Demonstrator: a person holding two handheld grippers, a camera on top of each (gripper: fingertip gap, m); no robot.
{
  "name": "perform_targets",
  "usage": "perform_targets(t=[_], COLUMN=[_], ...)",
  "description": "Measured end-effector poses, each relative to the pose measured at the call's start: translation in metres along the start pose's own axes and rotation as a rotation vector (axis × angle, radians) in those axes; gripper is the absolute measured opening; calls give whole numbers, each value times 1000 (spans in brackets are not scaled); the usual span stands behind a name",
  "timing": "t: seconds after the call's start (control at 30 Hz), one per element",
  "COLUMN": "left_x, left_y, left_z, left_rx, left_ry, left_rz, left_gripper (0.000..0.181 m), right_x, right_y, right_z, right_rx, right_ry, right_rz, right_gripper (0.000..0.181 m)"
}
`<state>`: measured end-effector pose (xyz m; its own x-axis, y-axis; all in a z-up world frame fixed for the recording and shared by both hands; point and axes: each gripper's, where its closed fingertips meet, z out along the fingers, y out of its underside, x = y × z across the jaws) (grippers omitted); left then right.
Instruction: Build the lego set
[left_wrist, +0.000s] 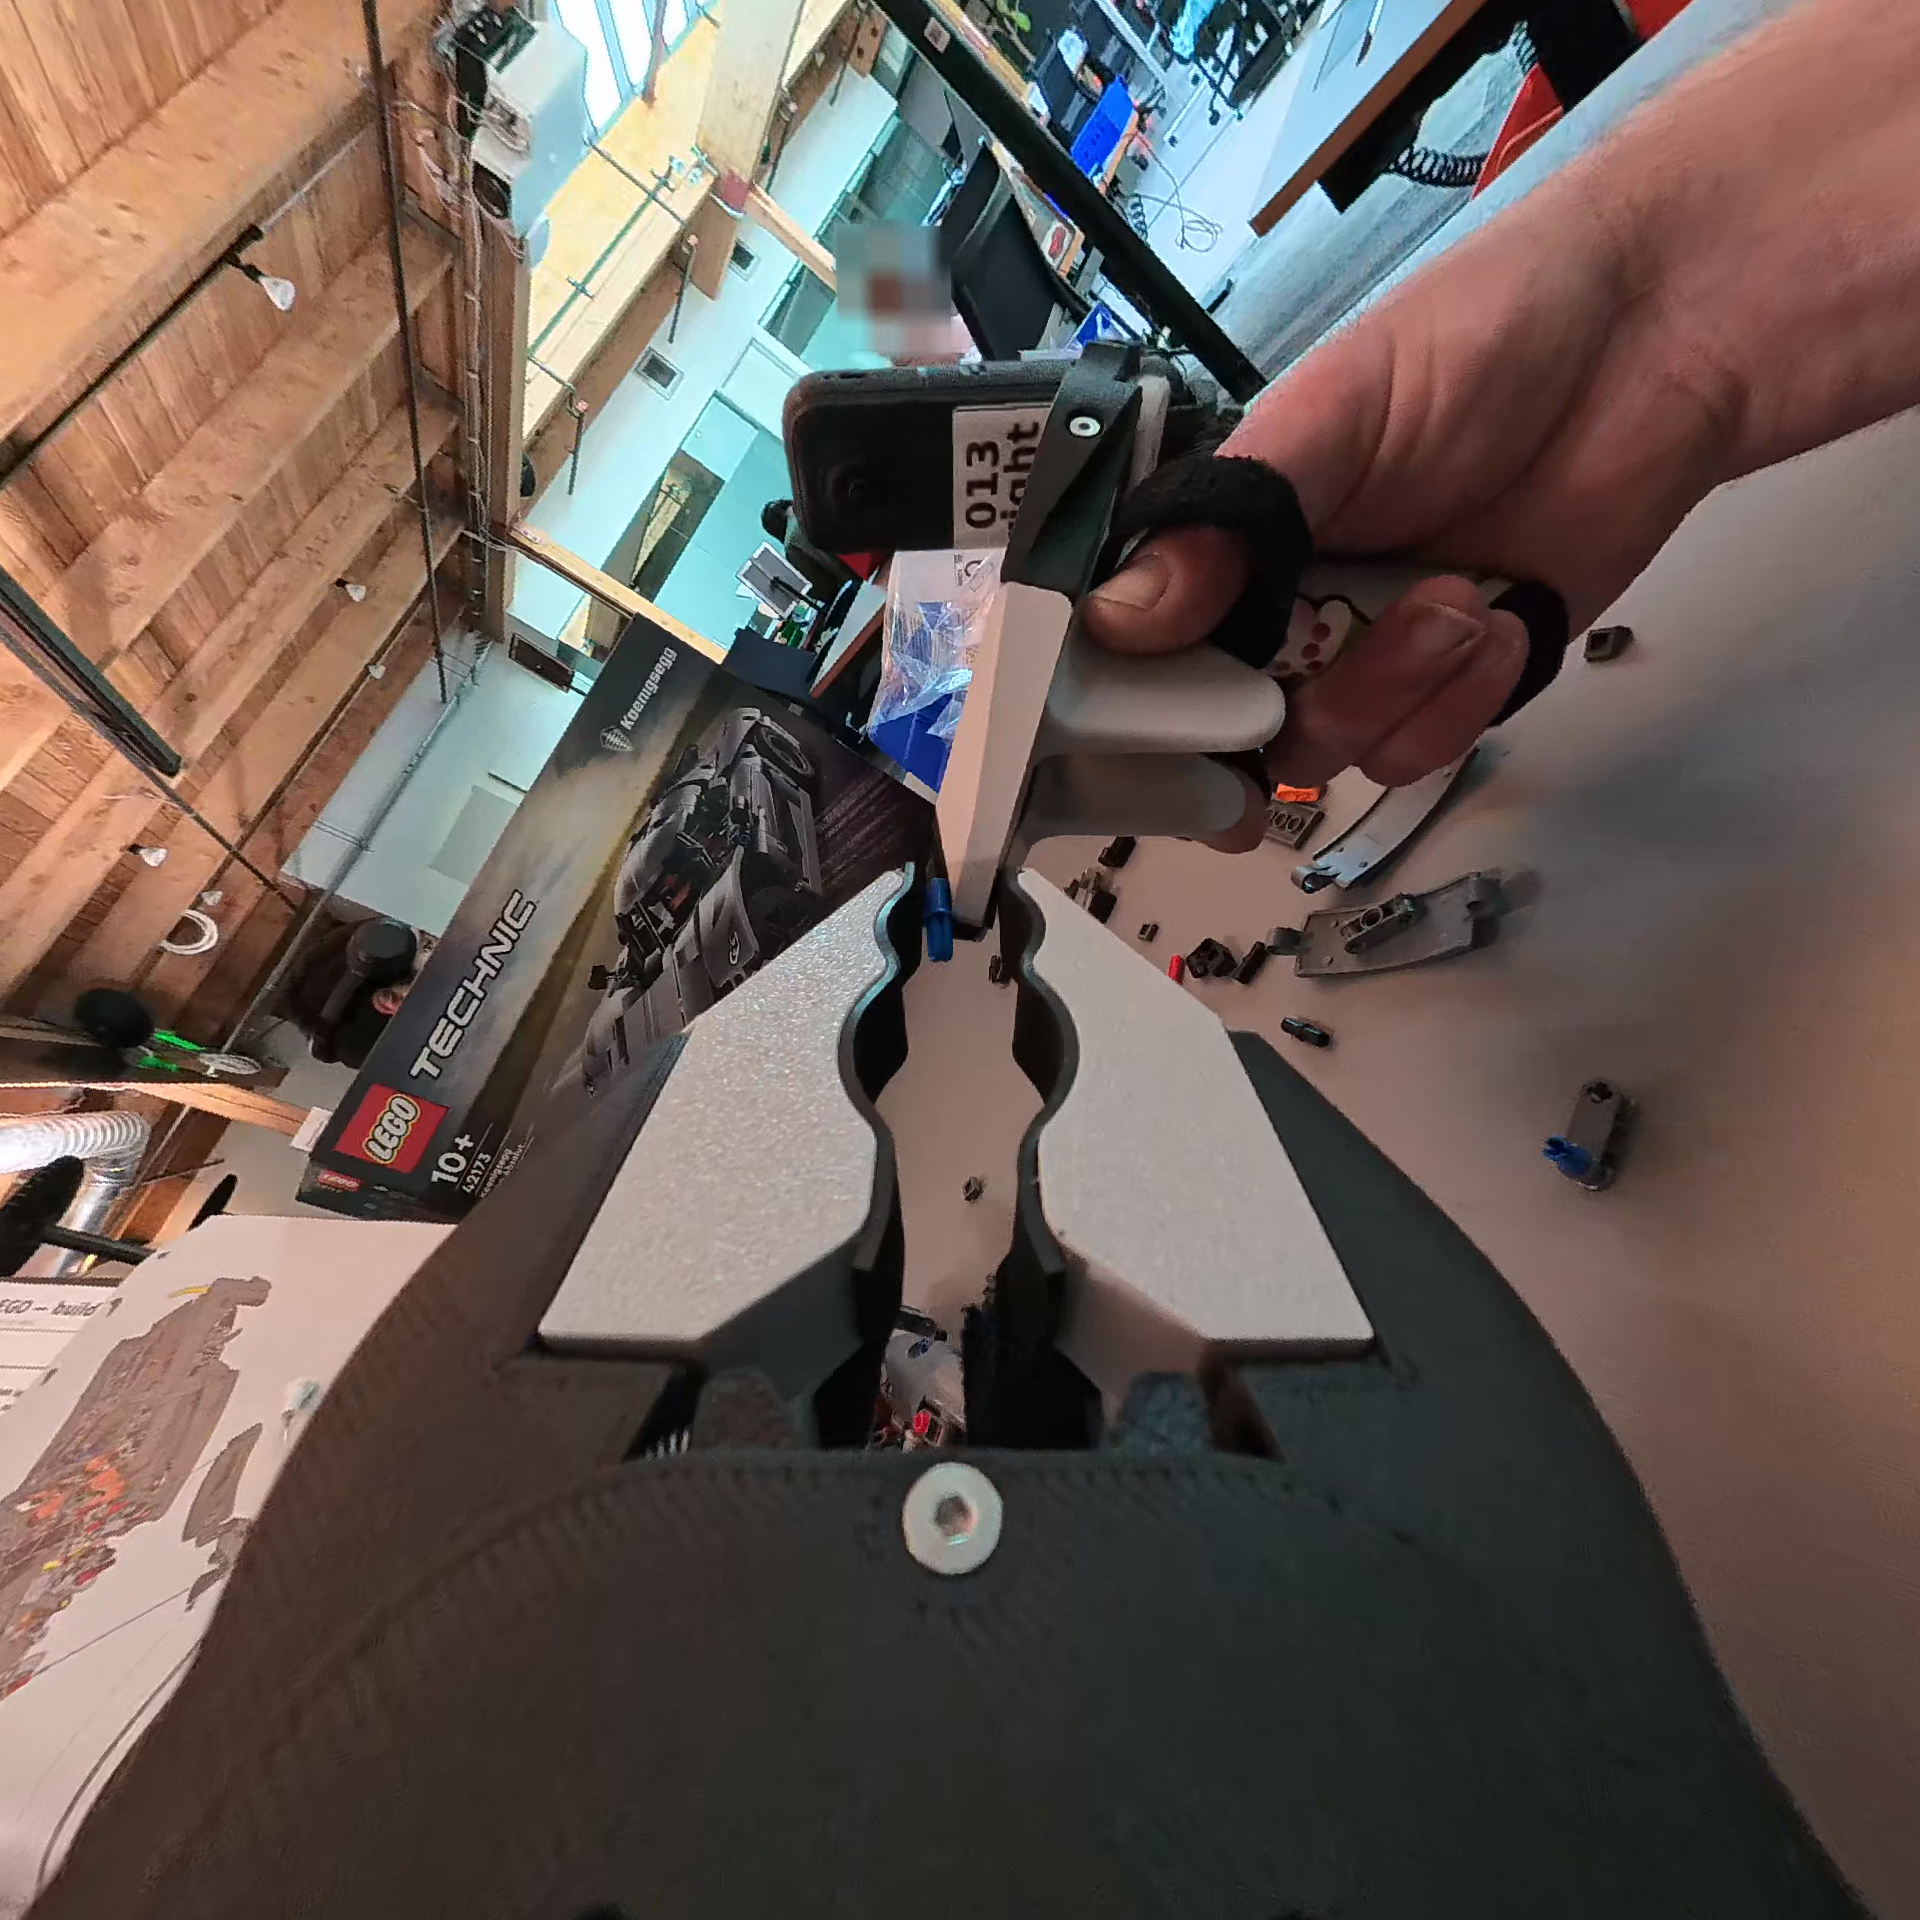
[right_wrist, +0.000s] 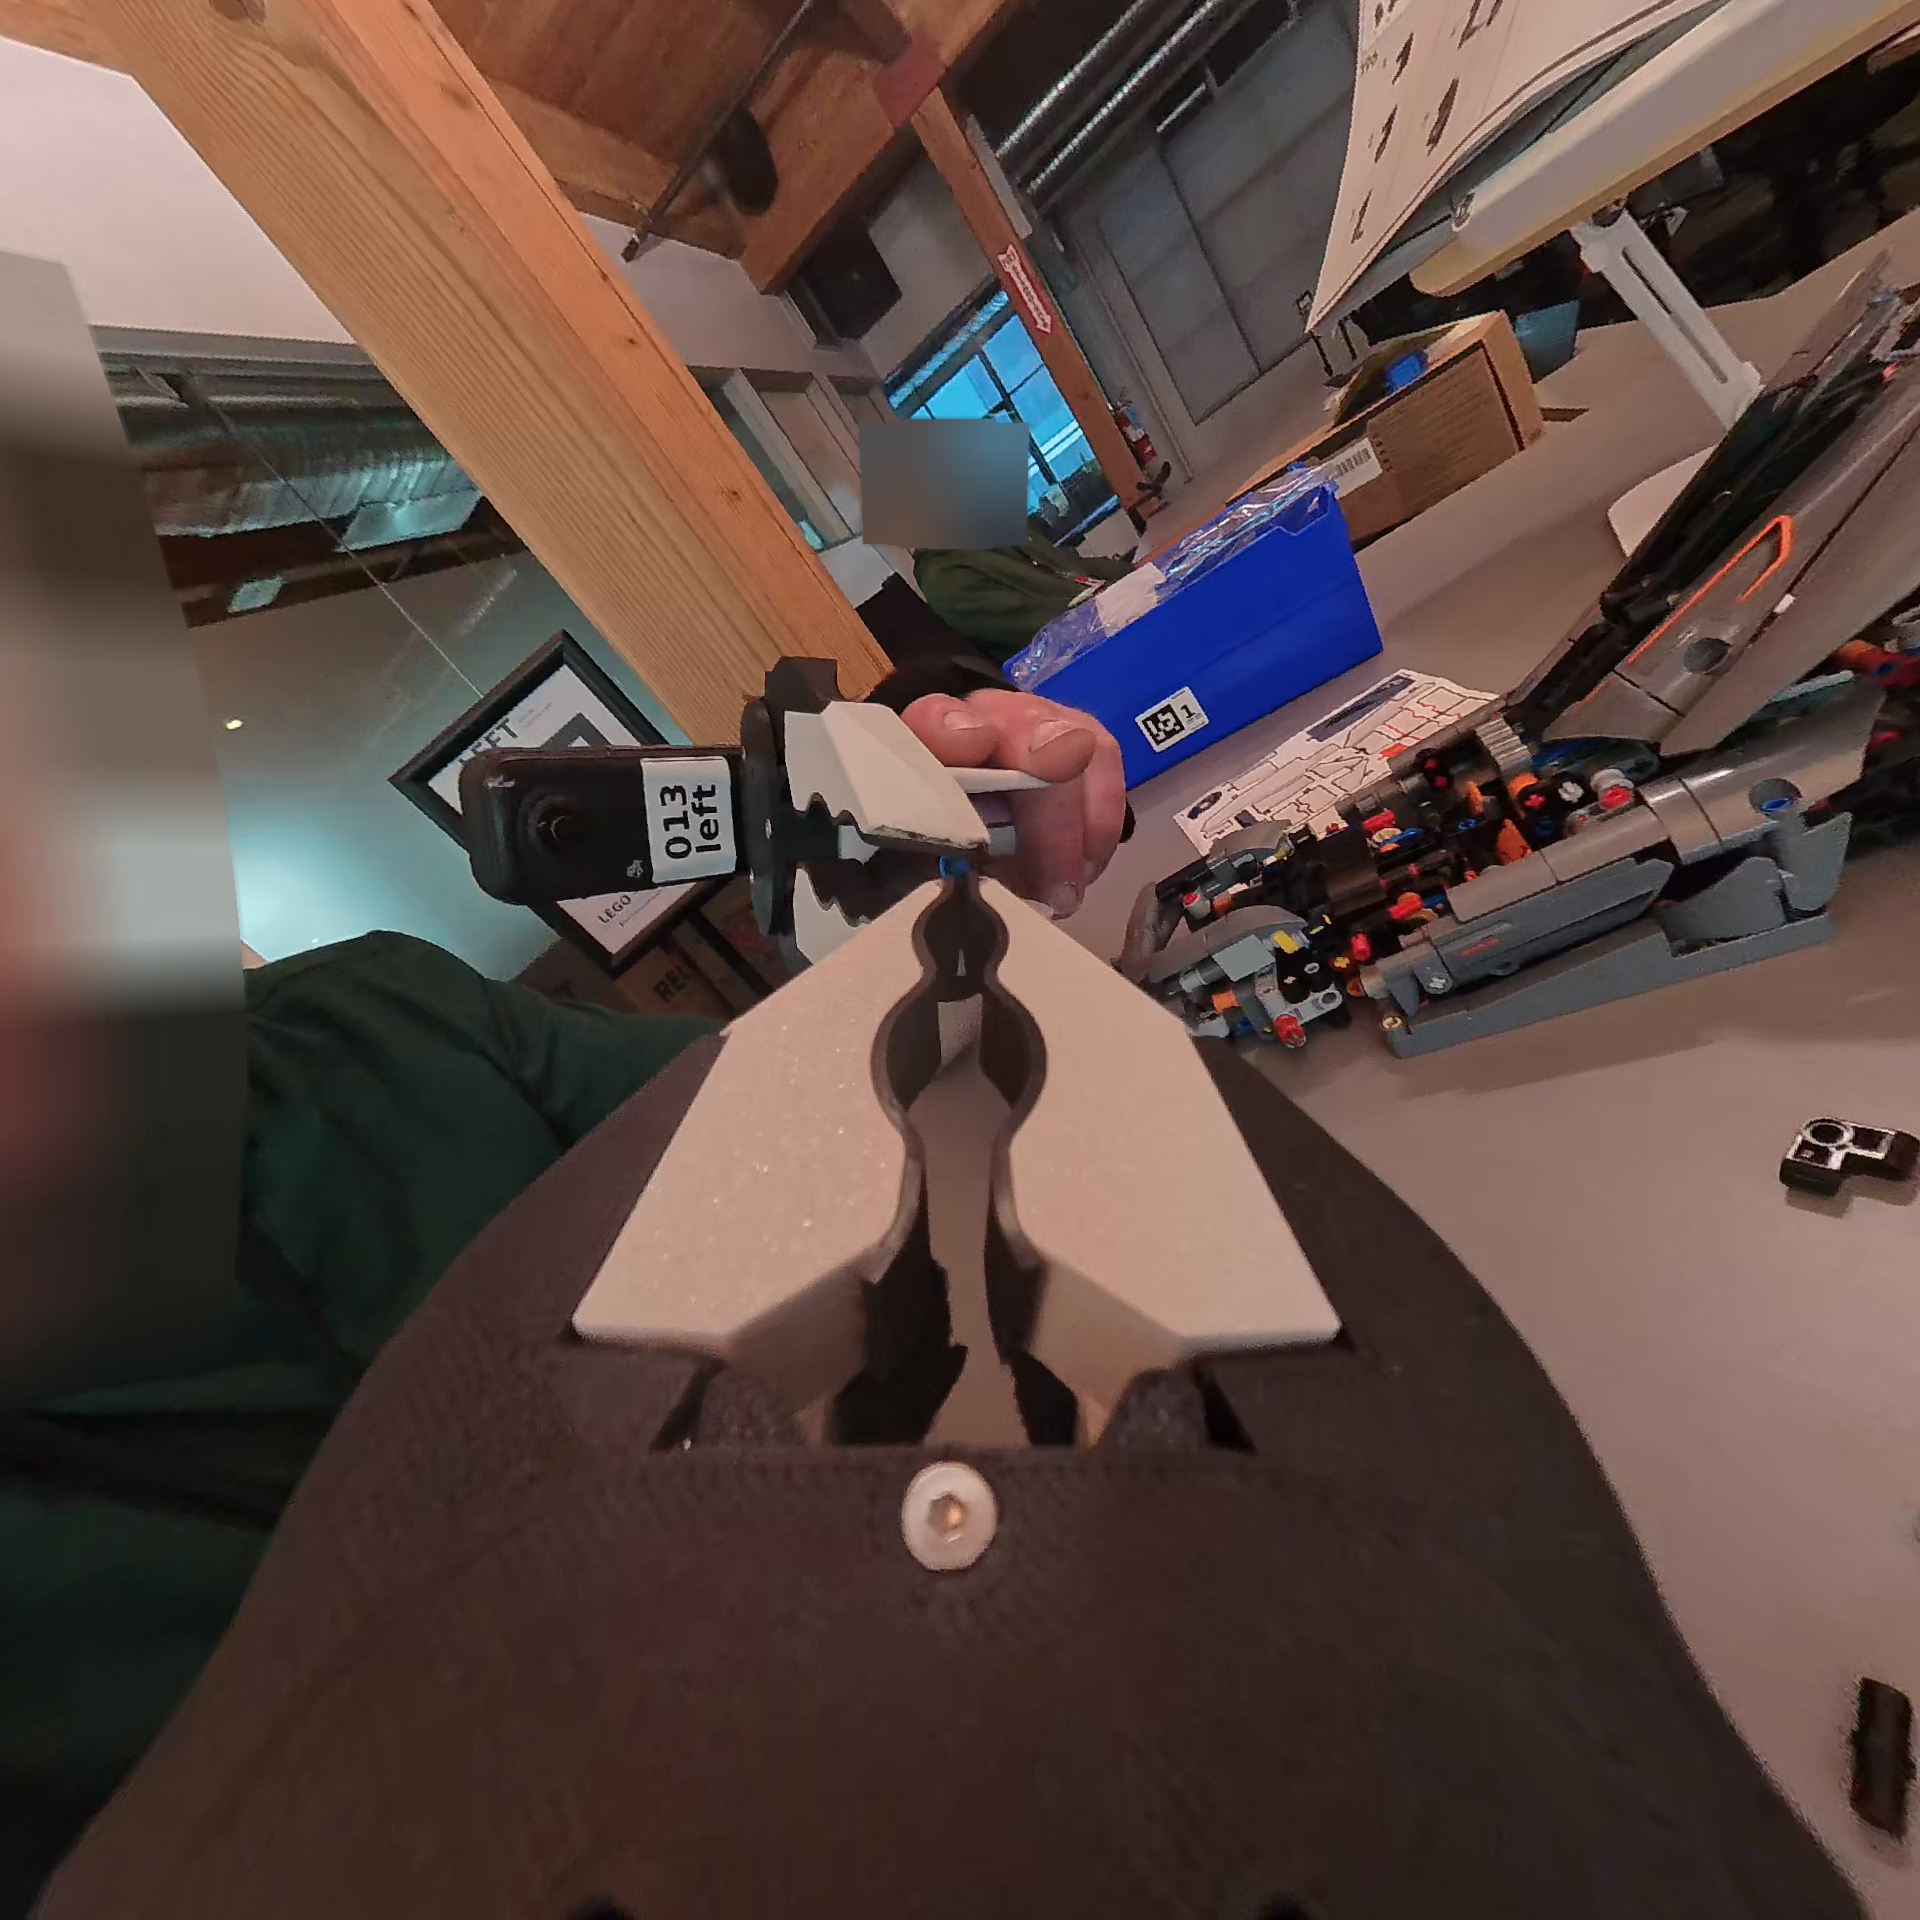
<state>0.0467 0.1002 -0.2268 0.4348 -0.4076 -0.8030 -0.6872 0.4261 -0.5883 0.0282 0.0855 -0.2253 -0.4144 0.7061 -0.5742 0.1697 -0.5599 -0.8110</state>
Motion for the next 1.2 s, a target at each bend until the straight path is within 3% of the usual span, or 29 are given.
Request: perform_targets(t=[0.5,0.7,1.2], left_x=[-11,-12,-14], left_y=[-5,0,3], left_z=[4,6,10], left_rx=[26,-24,-31], left_ry=[-83,-128,-162], left_rz=[-59,7,24], left_gripper=[11,8,12], right_x=[-5,-3,6], right_y=[-14,-17,-18], right_z=[-3,-4,-10], right_rx=[120,148,141], right_ry=[-81,-70,8], right_rz=[71,84,40], right_gripper=[0,7,1])
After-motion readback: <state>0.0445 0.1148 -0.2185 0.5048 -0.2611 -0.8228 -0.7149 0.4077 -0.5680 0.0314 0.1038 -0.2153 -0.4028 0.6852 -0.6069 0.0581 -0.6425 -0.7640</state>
